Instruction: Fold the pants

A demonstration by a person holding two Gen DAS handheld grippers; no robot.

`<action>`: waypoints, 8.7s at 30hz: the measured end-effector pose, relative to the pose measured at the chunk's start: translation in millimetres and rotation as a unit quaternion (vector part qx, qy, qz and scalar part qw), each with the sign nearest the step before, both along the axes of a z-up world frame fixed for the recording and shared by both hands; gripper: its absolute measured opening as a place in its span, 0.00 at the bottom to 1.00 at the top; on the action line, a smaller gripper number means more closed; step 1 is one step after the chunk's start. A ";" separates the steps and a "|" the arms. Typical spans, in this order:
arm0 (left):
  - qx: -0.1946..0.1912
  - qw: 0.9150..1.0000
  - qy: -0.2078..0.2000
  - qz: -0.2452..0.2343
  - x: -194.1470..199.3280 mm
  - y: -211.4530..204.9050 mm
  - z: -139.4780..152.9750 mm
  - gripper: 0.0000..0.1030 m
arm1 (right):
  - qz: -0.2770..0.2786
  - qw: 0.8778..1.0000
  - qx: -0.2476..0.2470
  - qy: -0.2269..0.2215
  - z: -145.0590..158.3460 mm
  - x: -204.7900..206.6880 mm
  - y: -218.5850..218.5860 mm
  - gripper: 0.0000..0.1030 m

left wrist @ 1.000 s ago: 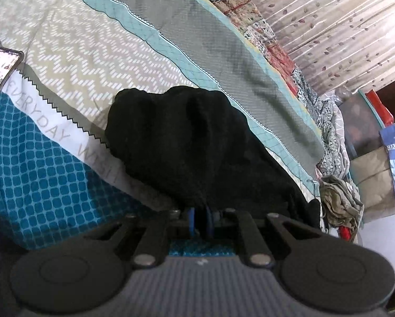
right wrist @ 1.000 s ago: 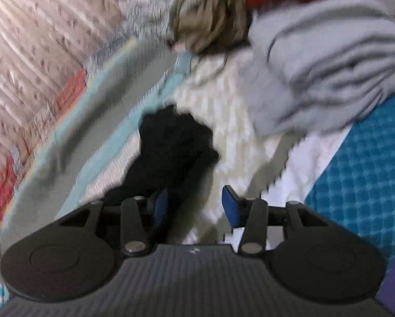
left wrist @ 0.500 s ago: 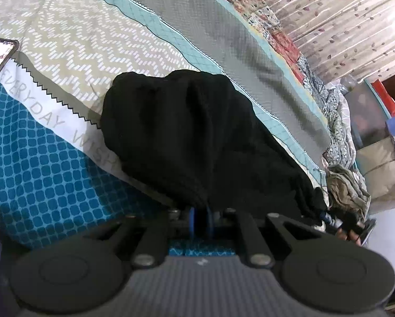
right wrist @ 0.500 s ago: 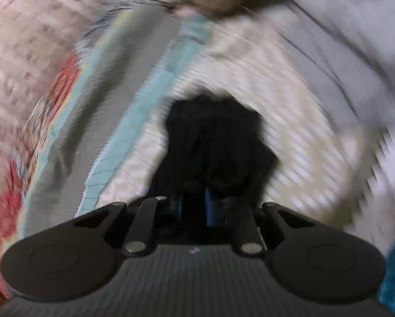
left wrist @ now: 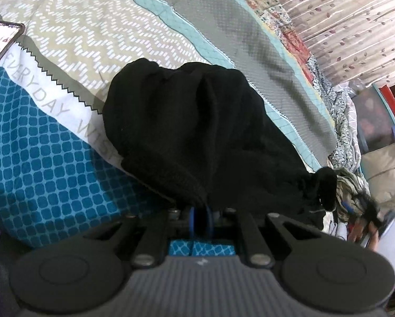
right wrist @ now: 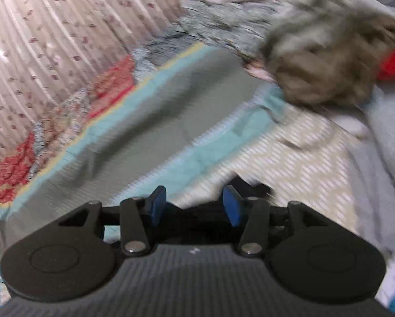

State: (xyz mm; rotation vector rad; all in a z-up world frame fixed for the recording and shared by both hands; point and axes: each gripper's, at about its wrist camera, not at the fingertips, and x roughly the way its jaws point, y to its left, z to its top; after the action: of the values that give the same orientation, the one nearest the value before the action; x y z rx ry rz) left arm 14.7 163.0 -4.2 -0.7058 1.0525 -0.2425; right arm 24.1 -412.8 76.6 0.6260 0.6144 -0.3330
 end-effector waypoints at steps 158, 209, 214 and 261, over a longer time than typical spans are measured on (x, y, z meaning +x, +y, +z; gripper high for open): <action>0.206 0.956 -0.186 0.099 86.6 57.6 76.1 0.11 | -0.144 0.978 0.150 0.020 -74.7 -62.6 -32.1 0.53; 0.188 0.969 -0.108 0.119 142.0 64.3 21.1 0.27 | -0.086 0.996 -0.001 -0.006 -35.5 -28.9 -28.0 0.21; 0.185 0.971 -0.096 0.121 79.3 79.8 22.4 0.46 | -0.074 0.997 0.018 -0.010 -34.3 -66.4 -1.7 0.22; 0.449 0.849 -0.197 -0.197 231.8 -57.3 -33.8 0.87 | -0.042 0.995 0.038 0.086 -9.1 208.6 -32.6 0.50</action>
State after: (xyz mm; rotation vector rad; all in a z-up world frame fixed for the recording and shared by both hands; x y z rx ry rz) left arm 246.4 105.7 -38.0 0.4111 0.7751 -0.2023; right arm 232.6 -445.5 67.5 0.7029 0.7706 -0.4473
